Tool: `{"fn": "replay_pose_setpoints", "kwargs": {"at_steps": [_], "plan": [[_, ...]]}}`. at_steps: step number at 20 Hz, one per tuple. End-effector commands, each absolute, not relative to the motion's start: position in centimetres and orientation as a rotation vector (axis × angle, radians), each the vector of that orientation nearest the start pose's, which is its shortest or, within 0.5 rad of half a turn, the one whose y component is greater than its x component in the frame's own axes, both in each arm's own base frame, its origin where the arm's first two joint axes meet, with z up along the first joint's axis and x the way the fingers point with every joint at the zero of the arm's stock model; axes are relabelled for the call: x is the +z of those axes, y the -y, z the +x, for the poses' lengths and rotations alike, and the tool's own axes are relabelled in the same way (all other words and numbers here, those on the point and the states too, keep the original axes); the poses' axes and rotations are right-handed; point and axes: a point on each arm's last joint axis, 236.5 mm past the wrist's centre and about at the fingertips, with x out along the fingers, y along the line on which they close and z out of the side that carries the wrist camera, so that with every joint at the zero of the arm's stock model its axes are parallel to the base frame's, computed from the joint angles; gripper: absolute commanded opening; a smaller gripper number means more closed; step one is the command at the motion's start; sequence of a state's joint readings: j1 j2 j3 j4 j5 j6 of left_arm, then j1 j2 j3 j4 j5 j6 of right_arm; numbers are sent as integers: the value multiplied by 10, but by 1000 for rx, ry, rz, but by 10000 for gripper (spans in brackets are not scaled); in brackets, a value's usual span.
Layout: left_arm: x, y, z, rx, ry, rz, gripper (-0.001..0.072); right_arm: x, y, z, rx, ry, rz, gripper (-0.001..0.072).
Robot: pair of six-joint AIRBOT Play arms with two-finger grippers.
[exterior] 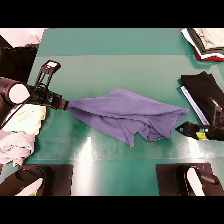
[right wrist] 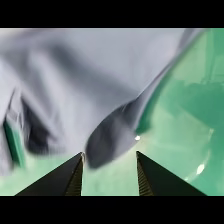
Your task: Fold the shirts.
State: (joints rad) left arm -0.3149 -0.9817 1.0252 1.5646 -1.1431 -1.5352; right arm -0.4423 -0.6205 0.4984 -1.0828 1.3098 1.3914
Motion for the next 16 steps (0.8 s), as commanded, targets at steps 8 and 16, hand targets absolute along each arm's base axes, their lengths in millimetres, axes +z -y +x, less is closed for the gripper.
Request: {"fn": "replay_pose_setpoints", "kwargs": {"at_steps": [8,16], "plan": [[64,106,322,-304,-1107,199,27,-54,16,266,-6,-1250,747,373],[64,106,322,-304,-1108,199,27,-78,-16,270,79,-1368,706,364]]}}
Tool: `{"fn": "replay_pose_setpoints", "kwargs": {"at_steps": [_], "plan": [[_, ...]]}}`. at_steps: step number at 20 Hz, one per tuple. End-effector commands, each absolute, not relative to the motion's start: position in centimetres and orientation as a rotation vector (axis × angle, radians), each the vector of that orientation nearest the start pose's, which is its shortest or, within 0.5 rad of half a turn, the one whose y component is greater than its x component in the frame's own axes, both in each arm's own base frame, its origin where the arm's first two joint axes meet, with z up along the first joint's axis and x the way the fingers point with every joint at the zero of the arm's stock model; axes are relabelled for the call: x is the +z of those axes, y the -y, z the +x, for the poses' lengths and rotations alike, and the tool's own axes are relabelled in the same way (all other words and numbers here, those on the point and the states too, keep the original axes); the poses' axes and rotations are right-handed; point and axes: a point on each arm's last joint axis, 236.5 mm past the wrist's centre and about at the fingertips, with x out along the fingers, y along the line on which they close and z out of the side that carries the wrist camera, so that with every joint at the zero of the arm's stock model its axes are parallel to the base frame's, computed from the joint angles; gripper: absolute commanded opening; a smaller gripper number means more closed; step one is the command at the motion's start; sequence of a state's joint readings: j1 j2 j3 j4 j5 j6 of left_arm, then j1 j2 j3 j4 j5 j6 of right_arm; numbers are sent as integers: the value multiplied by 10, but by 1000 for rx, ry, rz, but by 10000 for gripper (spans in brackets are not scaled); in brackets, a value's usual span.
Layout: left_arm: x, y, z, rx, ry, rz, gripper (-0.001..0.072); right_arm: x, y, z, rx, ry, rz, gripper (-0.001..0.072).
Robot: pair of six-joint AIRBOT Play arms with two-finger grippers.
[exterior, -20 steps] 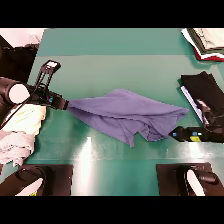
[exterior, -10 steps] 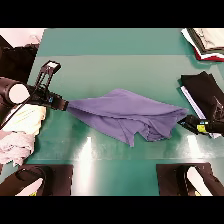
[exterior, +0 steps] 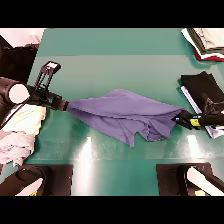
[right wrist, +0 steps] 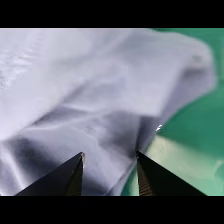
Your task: Fold the shirts.
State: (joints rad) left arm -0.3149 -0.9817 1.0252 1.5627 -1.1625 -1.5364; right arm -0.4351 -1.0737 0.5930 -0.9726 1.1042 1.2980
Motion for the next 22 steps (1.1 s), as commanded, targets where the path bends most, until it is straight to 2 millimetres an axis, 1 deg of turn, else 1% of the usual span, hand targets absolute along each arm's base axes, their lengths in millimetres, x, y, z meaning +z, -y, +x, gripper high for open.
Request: {"fn": "replay_pose_setpoints", "kwargs": {"at_steps": [1,2,4,5,6,7,8,9,13,14,15,16,17,18,20,22], "plan": [[64,106,322,-304,-1108,199,27,-78,-16,271,77,-1367,705,364],[64,106,322,-304,-1108,199,27,-77,-15,272,76,-1360,704,363],[64,106,322,-304,-1106,199,27,-73,-9,275,59,-1331,704,305],[64,106,322,-304,-1105,199,27,-70,-6,277,52,-1312,701,304],[64,106,322,-304,-1105,199,27,-65,-4,280,48,-1289,691,286],[64,106,322,-304,-1105,199,27,-60,-2,283,43,-1261,679,156],[64,106,322,-304,-1106,198,27,-54,0,286,39,-1230,667,75],[64,106,322,-304,-1106,198,27,-47,1,288,38,-1205,656,14],[65,107,323,-304,-1103,198,26,-26,1,289,48,-1142,625,11],[67,106,323,-303,-1098,199,26,-20,-1,289,55,-1127,623,11],[74,107,326,-303,-1082,198,26,-8,-2,292,66,-1102,613,11],[88,106,333,-297,-1048,204,26,11,-3,298,86,-1062,605,11],[110,103,342,-293,-996,202,26,40,-6,308,114,-999,596,10],[137,99,351,-282,-939,195,26,73,-6,319,137,-922,578,10],[206,83,364,-250,-803,190,26,151,2,339,141,-751,522,10],[287,64,365,-208,-640,212,26,235,7,350,148,-581,450,10]]}}
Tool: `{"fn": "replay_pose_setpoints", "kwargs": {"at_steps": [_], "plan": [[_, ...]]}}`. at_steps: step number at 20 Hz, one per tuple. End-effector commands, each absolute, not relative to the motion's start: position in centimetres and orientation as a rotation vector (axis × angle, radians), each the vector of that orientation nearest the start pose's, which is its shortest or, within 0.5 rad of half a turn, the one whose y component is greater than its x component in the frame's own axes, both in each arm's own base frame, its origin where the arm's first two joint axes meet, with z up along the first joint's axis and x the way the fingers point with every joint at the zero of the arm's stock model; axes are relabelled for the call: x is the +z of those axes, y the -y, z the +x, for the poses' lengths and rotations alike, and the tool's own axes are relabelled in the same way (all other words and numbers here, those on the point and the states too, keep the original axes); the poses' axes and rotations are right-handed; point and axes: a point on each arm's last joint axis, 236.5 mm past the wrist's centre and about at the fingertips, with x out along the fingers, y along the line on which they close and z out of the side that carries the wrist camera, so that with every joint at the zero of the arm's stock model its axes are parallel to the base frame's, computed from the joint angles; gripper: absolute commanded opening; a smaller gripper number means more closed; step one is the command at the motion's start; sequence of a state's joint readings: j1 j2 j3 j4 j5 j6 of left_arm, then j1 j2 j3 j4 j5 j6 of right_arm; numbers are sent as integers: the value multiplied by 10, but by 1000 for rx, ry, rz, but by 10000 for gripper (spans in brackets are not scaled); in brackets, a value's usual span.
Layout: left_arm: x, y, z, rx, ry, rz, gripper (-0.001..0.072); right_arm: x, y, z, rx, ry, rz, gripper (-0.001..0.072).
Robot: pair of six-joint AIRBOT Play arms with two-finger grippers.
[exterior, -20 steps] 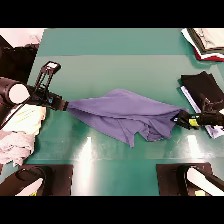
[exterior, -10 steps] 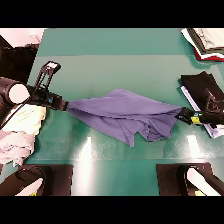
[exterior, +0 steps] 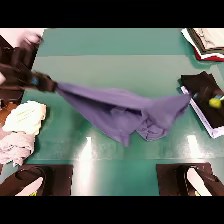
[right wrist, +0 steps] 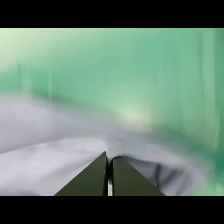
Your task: Fold the shirts.
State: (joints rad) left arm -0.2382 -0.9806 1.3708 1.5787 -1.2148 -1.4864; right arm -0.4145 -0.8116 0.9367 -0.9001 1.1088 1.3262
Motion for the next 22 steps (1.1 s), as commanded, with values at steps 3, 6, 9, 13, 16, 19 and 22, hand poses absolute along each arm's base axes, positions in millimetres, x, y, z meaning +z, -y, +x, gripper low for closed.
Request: {"fn": "replay_pose_setpoints", "kwargs": {"at_steps": [3,6,9,13,16,19,22], "plan": [[411,44,339,-135,-352,205,26,349,2,345,181,-376,325,10],[502,37,295,-121,-110,173,27,439,-9,324,202,-219,215,10],[544,33,255,-120,36,148,26,502,-25,296,225,-99,126,10],[576,34,219,-145,169,125,27,546,-27,267,183,33,71,10],[585,38,210,-165,206,113,26,548,-8,255,75,89,61,10],[570,44,230,-182,154,113,26,531,13,253,-22,59,50,9],[495,57,296,-195,-72,116,26,492,24,288,-8,-132,88,9]]}}
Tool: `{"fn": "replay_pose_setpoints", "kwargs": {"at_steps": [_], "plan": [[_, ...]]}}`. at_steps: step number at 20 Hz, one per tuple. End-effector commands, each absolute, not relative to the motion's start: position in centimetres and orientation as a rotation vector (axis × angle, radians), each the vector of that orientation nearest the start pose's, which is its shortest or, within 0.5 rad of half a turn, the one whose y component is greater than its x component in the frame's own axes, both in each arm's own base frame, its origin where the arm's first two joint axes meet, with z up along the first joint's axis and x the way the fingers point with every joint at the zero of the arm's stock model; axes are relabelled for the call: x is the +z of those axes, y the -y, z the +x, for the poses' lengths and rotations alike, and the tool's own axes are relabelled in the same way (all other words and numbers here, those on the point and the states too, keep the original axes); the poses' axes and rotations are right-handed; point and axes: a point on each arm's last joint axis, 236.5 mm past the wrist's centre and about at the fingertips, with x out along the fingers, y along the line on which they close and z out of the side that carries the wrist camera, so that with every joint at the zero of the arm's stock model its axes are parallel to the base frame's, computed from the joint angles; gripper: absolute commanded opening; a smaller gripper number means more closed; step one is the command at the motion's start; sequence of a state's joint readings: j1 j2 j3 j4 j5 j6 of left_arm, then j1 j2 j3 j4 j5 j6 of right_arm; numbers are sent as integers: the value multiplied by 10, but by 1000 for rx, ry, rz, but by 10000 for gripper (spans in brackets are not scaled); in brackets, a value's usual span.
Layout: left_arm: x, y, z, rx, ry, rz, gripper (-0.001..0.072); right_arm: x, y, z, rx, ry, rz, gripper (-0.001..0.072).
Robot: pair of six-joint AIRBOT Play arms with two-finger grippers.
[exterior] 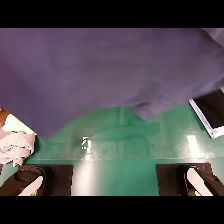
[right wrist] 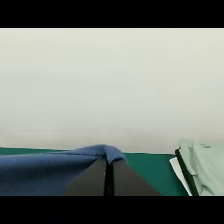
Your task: Fold the shirts.
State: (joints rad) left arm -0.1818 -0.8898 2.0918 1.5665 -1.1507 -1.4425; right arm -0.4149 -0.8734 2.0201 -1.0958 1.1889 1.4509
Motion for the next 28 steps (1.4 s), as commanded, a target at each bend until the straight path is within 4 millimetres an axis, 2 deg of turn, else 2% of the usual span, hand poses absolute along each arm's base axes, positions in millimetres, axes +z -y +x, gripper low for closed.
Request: {"fn": "replay_pose_setpoints", "kwargs": {"at_steps": [1,2,3,4,6,8,9,11,13,17,20,22,24,28], "plan": [[455,62,323,-201,-191,123,26,470,28,305,7,-226,108,9],[416,66,347,-206,-305,133,26,445,30,325,27,-325,132,9],[378,70,369,-210,-409,142,26,411,30,348,56,-441,165,9],[340,74,391,-214,-513,151,26,375,29,369,78,-555,200,9],[271,80,427,-218,-685,165,27,288,25,407,117,-786,267,9],[216,84,460,-215,-795,177,27,215,34,432,72,-957,311,9],[195,86,476,-214,-821,180,26,185,40,444,48,-1007,319,9],[160,85,507,-203,-839,176,27,146,47,469,27,-1027,335,9],[140,78,535,-182,-812,165,27,129,50,497,14,-974,339,9],[134,76,576,-180,-690,193,26,129,43,550,19,-804,298,9],[124,76,590,-186,-661,236,27,117,38,568,25,-774,214,9],[103,69,588,-175,-720,272,27,97,38,564,0,-841,88,9],[79,66,577,-188,-811,309,27,80,42,551,-26,-925,-17,8],[37,61,548,-227,-975,360,27,32,42,505,-26,-1137,-30,8]]}}
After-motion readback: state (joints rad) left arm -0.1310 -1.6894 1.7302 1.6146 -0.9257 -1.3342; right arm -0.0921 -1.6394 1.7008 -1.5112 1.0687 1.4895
